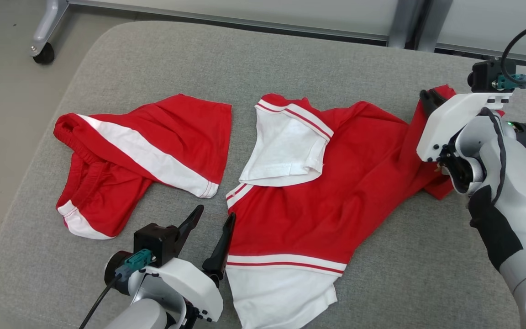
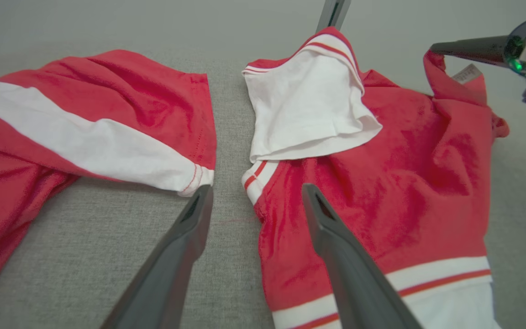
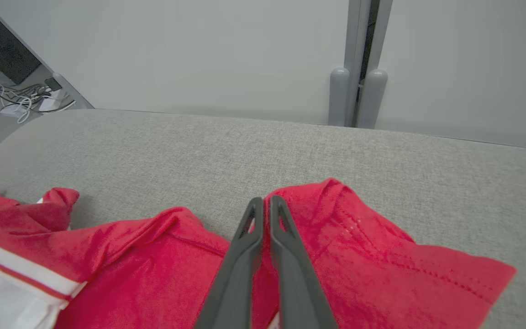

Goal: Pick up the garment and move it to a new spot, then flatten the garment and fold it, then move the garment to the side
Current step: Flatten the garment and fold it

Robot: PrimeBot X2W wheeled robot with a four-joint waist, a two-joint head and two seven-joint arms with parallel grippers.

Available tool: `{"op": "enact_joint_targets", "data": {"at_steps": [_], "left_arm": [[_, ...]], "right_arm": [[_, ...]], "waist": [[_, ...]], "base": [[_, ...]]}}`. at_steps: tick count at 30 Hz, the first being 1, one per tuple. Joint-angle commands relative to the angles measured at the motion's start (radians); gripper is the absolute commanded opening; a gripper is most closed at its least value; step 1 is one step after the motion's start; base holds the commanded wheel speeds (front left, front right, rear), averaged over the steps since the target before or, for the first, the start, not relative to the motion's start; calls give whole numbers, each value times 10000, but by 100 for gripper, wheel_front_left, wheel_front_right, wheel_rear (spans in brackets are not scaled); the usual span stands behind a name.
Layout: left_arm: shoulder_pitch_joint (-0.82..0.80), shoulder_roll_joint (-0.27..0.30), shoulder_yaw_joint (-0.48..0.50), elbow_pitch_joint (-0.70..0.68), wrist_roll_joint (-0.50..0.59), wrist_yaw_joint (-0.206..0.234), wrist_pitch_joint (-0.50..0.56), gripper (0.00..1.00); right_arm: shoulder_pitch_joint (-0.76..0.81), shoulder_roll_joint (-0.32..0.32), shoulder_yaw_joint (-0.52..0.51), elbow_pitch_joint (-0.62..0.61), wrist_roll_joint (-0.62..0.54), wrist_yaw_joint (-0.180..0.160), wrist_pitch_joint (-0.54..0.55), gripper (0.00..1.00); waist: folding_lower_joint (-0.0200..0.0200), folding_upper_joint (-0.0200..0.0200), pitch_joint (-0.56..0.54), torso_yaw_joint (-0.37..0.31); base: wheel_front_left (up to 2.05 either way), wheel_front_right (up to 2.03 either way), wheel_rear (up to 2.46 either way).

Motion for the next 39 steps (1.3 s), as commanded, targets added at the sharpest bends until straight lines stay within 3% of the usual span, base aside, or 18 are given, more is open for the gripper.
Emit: {"op": "enact_joint_targets", "data": {"at_steps": [1, 11, 16, 20, 30, 39], "left_arm": [[-136, 33, 12, 36, 41, -56, -51, 100], [212, 269, 42, -46, 4, 121, -144, 100], [412, 303, 299, -390, 160, 288, -628, 100], [512, 247, 544, -587, 330, 304, -883, 100], [464, -26, 721, -508, 541, 42, -1019, 100], [303, -350, 772, -178, 665, -214, -1027, 100]], "right_arm": [[-169, 30, 66, 38, 134, 5, -198, 100], [566, -427, 749, -388, 992, 5, -2282, 100], [1709, -1171, 419, -488, 1473, 5, -3065, 100], [2587, -1362, 169, -687, 1726, 5, -3300, 100], [2514, -1121, 610, -1178, 1761, 5, -2622, 100], [1247, -818, 925, -350, 2063, 5, -1088, 100]], "waist": [[0, 0, -75, -87], [0, 0, -996, -960], [0, 0, -1270, -1270], [0, 0, -1325, -1319], [0, 0, -1043, -1141], [0, 0, -648, -371]], "base": [[0, 0, 0], [0, 0, 0], [0, 0, 0], [0, 0, 0], [0, 0, 0], [0, 0, 0]]}}
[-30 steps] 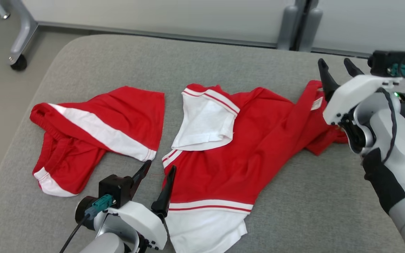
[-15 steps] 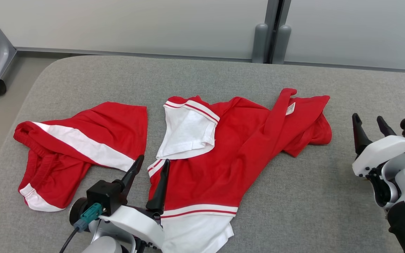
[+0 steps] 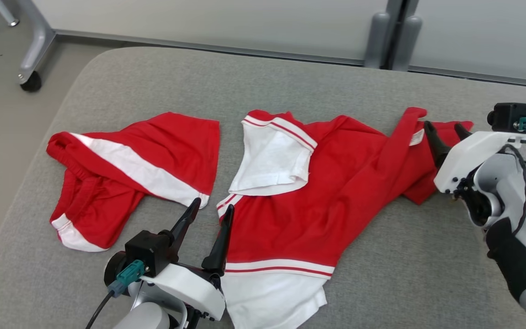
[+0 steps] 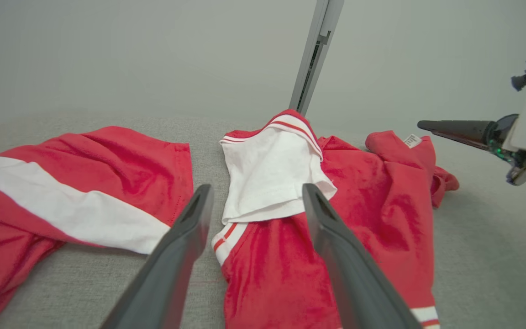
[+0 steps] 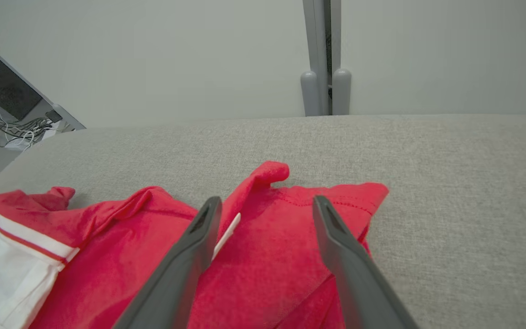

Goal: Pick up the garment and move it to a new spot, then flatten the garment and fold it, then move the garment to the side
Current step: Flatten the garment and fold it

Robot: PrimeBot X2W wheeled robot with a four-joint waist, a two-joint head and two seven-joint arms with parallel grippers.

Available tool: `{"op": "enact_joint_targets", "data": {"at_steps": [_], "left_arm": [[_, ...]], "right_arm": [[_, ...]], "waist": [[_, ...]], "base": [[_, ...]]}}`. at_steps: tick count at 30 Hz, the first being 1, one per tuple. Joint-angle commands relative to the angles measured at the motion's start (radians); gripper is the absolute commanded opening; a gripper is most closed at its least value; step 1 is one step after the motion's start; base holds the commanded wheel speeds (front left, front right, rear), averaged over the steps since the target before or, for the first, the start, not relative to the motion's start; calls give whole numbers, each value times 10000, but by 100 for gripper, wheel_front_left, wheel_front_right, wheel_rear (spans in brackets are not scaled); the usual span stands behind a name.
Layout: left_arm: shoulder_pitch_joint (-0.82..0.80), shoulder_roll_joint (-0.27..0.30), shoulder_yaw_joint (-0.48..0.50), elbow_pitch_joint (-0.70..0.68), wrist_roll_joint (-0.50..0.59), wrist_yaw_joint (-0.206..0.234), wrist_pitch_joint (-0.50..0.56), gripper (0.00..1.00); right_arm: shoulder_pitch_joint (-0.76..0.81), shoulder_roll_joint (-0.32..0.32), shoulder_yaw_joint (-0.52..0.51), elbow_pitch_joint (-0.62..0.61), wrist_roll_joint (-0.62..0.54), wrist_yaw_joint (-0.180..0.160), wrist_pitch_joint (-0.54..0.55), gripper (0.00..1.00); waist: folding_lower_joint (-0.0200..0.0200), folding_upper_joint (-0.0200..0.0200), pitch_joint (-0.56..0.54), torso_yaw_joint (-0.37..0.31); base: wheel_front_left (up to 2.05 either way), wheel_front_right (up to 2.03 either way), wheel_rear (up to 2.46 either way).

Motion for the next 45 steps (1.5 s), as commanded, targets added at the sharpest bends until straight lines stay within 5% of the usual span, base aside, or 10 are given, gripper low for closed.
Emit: {"op": "enact_joint_targets", "data": {"at_steps": [1, 10, 16, 17, 29, 38, 45], "left_arm": [[-146, 15, 75, 60, 82, -61, -36, 100], [-268, -183, 163, 310, 181, -247, -46, 100], [-388, -264, 146, 428, 213, -358, -35, 100], [-414, -270, 145, 447, 227, -360, -36, 100], [-204, -192, 207, 714, 176, -367, -34, 100], [438, 150, 215, 540, 40, -84, 128, 100], [1033, 484, 247, 118, -102, 225, 373, 100]], "right_arm": [[-266, -74, -115, 359, 117, 5, 248, 100], [-1487, 339, -805, 1969, 941, 5, 1964, 100], [-1965, 329, -886, 2288, 1046, 5, 1951, 97], [-2030, 303, -889, 2295, 1045, 5, 1842, 0], [-1445, 520, -525, 1644, 1091, 5, 281, 0], [383, 491, 198, -350, 1425, 5, -754, 0], [2429, -325, 38, -2406, 1839, 6, -456, 0]], "waist": [[0, 0, 152, 226], [0, 0, 480, 677], [0, 0, 748, 842], [0, 0, 794, 865], [0, 0, 151, 363], [0, 0, -1213, -935], [0, 0, -1815, -1806]], "base": [[0, 0, 0], [0, 0, 0], [0, 0, 0], [0, 0, 0], [0, 0, 0], [0, 0, 0], [0, 0, 0]]}}
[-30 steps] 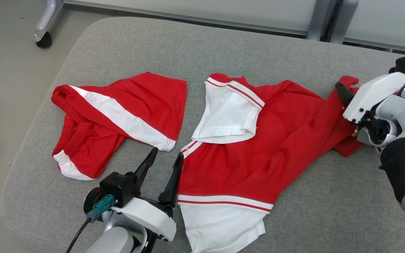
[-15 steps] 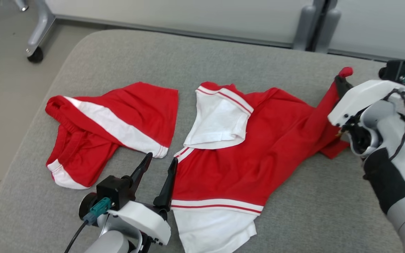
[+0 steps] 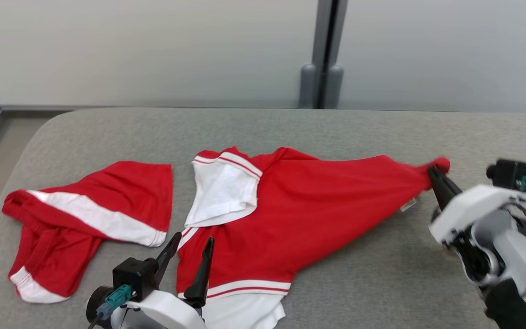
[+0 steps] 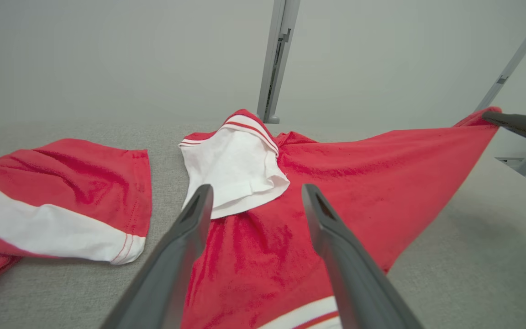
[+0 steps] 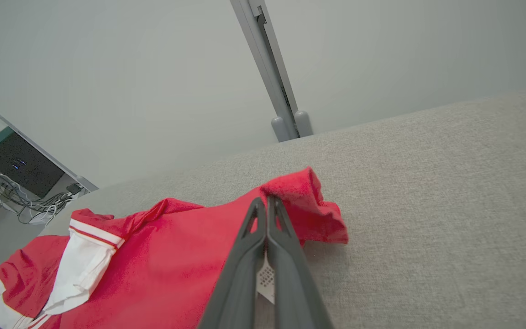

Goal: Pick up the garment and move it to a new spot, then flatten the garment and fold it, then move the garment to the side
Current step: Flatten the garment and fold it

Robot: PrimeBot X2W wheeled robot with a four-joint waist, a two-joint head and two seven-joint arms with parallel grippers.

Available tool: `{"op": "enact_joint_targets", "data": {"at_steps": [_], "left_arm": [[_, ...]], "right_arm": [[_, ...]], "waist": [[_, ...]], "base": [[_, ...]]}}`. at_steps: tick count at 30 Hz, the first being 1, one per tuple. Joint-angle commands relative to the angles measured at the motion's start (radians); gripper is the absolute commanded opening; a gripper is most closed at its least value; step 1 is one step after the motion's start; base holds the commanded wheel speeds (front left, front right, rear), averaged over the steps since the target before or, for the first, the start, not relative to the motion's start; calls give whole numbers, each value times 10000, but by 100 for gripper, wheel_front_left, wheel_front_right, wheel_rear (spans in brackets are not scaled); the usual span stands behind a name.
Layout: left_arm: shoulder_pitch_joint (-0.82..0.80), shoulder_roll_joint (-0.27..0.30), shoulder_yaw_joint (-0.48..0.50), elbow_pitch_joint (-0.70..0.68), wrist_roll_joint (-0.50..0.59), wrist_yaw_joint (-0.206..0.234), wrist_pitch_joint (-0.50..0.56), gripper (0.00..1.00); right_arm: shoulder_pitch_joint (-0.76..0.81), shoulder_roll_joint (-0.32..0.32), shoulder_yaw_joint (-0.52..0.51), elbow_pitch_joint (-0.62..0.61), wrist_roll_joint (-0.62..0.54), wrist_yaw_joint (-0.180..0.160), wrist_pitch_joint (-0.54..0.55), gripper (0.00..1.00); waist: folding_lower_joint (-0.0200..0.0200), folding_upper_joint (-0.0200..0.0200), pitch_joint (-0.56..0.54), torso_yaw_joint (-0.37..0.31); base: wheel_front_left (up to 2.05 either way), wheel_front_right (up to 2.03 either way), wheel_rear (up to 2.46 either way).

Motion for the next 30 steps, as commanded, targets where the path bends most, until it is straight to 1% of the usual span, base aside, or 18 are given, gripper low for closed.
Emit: {"op": "enact_joint_targets", "data": {"at_steps": [1, 5, 9, 13, 15, 17, 18, 19, 20, 21, 22, 25, 30], "left_arm": [[103, 60, 10, -78, -80, 54, 0, 100], [264, 172, 12, -323, -94, 179, 106, 100], [321, 282, 10, -501, -91, 238, 176, 100], [320, 322, 28, -563, -123, 265, 200, 100], [265, 321, 30, -559, -128, 270, 193, 100], [157, 307, 31, -544, -124, 245, 182, 100], [77, 285, 34, -519, -131, 224, 170, 100], [47, 274, 35, -499, -139, 215, 163, 100], [23, 269, 31, -479, -150, 200, 161, 100], [-3, 262, 25, -461, -157, 183, 167, 100], [-20, 261, 16, -443, -156, 168, 164, 100], [-50, 269, 4, -376, -171, 136, 155, 100], [-59, 308, 39, -330, -201, 141, 148, 100]], "right_arm": [[403, -248, -97, -229, -17, 4, 113, 0], [1914, -771, -663, -1598, -187, 6, 851, 0], [3611, -1075, -1774, -3235, -490, 6, 1789, 0], [5362, -975, -2995, -4868, -1045, 4, 3416, 0], [6011, -789, -3580, -5584, -1449, 4, 4214, 0], [6526, -477, -4115, -6201, -1949, 4, 4899, 0], [6852, -87, -4629, -6658, -2540, 4, 5369, 0], [6972, 135, -4801, -6832, -2829, 4, 5598, 18], [7053, 393, -4929, -7011, -3051, 4, 5809, 75], [7109, 634, -5042, -7187, -3192, 6, 6005, 100], [7189, 838, -5131, -7349, -3328, 6, 6235, 100], [7324, 1155, -5439, -7857, -3660, 4, 6651, 100], [7099, 1404, -6072, -8787, -3851, 6, 6528, 100]], "waist": [[0, 0, -366, -422], [0, 0, -397, -725], [0, 0, -235, -902], [0, 0, -49, -1053], [0, 0, 51, -1108], [0, 0, 138, -1136], [0, 0, 201, -1165], [0, 0, 227, -1179], [0, 0, 249, -1189], [0, 0, 263, -1195], [0, 0, 267, -1197], [0, 0, 260, -1187], [0, 0, 203, -1166]], "base": [[0, 0, 0], [0, 0, 0], [0, 0, 0], [0, 0, 0], [0, 0, 0], [0, 0, 0], [0, 0, 0], [0, 0, 0], [0, 0, 0], [0, 0, 0], [0, 0, 0], [0, 0, 0], [0, 0, 0]]}}
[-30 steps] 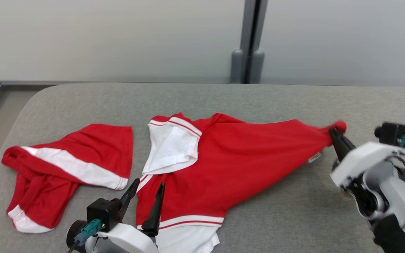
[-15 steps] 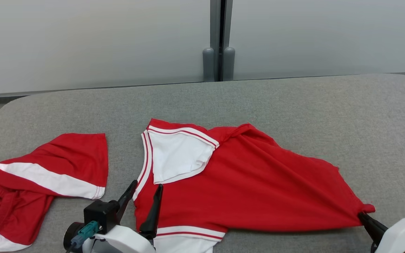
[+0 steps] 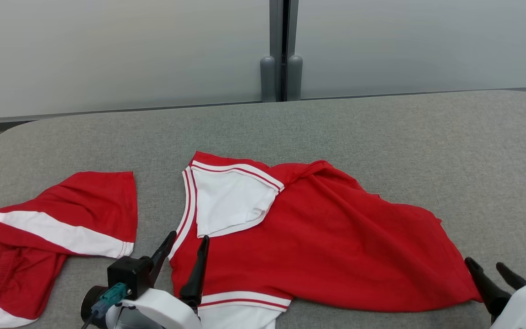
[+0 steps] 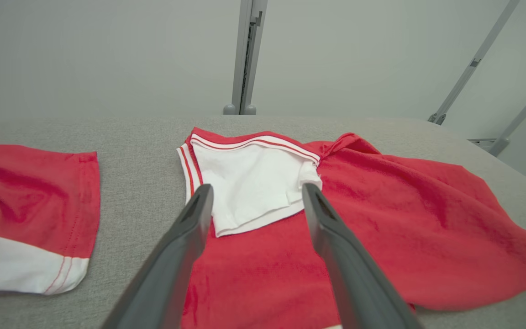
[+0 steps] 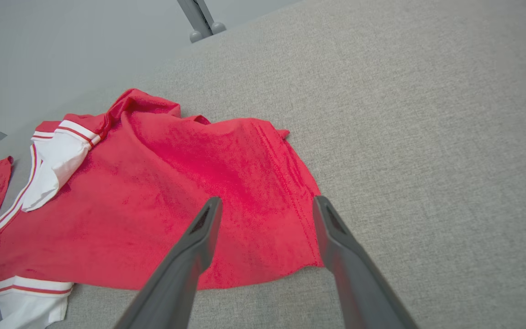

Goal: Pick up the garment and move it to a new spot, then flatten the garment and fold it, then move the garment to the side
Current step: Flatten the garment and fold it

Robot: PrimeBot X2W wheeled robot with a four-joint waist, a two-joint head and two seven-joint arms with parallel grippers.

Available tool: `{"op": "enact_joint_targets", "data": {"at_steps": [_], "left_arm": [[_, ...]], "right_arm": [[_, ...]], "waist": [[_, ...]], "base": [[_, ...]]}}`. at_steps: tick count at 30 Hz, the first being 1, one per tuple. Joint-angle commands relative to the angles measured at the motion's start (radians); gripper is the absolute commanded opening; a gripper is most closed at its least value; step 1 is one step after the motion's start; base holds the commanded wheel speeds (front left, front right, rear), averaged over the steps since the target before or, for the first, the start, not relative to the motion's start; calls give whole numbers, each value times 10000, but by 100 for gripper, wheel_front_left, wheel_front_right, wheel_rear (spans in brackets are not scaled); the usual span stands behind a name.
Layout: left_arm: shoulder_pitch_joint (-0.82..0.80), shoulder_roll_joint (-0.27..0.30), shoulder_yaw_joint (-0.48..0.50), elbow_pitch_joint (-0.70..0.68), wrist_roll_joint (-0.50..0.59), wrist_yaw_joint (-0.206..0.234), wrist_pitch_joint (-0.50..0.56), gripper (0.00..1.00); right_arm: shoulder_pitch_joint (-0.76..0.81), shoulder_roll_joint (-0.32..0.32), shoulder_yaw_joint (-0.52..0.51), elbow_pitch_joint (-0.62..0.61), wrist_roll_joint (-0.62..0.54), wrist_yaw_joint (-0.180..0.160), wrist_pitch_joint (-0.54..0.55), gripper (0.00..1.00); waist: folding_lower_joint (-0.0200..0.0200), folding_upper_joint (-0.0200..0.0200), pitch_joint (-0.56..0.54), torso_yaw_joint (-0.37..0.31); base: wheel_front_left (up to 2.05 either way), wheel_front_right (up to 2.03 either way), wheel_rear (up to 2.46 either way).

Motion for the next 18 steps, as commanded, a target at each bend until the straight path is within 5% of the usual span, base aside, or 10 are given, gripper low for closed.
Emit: {"op": "enact_joint_targets", "data": {"at_steps": [1, 11, 18], "left_arm": [[-131, 61, 28, 18, -48, -11, -16, 100], [14, 43, 115, 32, -67, 43, -200, 100], [50, 64, 104, 3, -117, 51, -220, 100]], "right_arm": [[-164, 57, -183, -286, -3, 6, -104, 100], [-865, 410, -397, -449, -617, 4, -2791, 100], [-666, 614, -418, 1413, -763, 6, -2536, 100]], "waist": [[0, -1, -48, 22], [0, -1, -350, 347], [0, -1, -267, 472]], "base": [[0, 0, 0], [0, 0, 0], [0, 0, 0]]}}
